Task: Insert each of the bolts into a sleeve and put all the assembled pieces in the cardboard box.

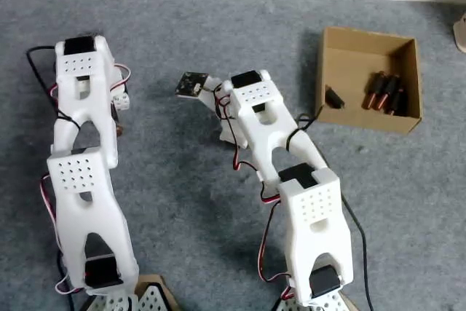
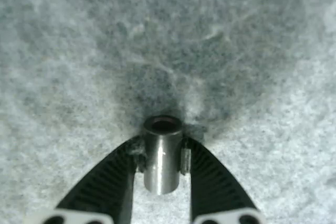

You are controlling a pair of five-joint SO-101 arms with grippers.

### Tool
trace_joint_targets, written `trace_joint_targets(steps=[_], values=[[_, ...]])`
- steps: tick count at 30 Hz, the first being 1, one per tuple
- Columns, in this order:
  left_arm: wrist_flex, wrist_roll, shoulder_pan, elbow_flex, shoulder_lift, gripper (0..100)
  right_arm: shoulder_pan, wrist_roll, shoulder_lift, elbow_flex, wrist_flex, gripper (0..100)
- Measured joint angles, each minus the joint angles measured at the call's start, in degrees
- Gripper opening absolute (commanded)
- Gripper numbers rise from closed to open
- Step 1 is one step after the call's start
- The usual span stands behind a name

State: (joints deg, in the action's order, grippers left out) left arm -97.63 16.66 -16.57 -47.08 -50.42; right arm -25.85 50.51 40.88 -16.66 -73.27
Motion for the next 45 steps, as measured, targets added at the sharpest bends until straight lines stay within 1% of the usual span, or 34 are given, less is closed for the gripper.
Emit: trace_joint_targets(steps=[1, 3, 10, 13, 17, 18, 21, 27, 31, 33, 41, 45], values=[[0.0, 3.34, 0.0, 0.0, 0.0, 5, 0.0, 0.0, 0.0, 0.0, 0.0, 0.6], [-0.09, 13.54, 0.0, 0.0, 0.0, 5, 0.0, 0.0, 0.0, 0.0, 0.0, 0.6], [-0.26, 56.7, 0.0, 0.0, 0.0, 6, 0.0, 0.0, 0.0, 0.0, 0.0, 0.6], [-0.7, 72.18, 0.0, 0.0, 0.0, 5, 0.0, 0.0, 0.0, 0.0, 0.0, 0.6], [-0.88, 89.85, 0.0, 0.0, 0.0, 5, 0.0, 0.0, 0.0, 0.0, 0.0, 0.6], [-0.97, 92.48, 0.0, 0.0, 0.0, 5, 0.0, 0.0, 0.0, 0.0, 0.0, 0.6], [-0.97, 97.49, 0.09, 0.0, 0.0, 5, 0.0, 0.0, 0.0, 0.0, 0.0, 0.6], [-0.97, 104.53, 0.53, 0.0, 0.0, 5, 0.0, 0.0, 0.0, 0.0, 0.0, 0.6], [-0.97, 114.2, 0.53, 0.0, 0.0, 6, 0.0, 0.0, 0.0, 0.0, 0.0, 0.6], [-0.97, 117.1, 0.53, 0.0, 0.0, 6, 0.0, 0.0, 0.0, 0.0, 0.0, 0.6], [-0.97, 119.03, 0.53, 0.0, 0.0, 6, 0.0, 0.0, 0.0, 0.0, 0.0, 0.6], [-1.41, 119.03, 0.53, 0.0, 0.0, 11, 0.0, 0.0, 0.0, 0.0, 0.0, 0.6]])
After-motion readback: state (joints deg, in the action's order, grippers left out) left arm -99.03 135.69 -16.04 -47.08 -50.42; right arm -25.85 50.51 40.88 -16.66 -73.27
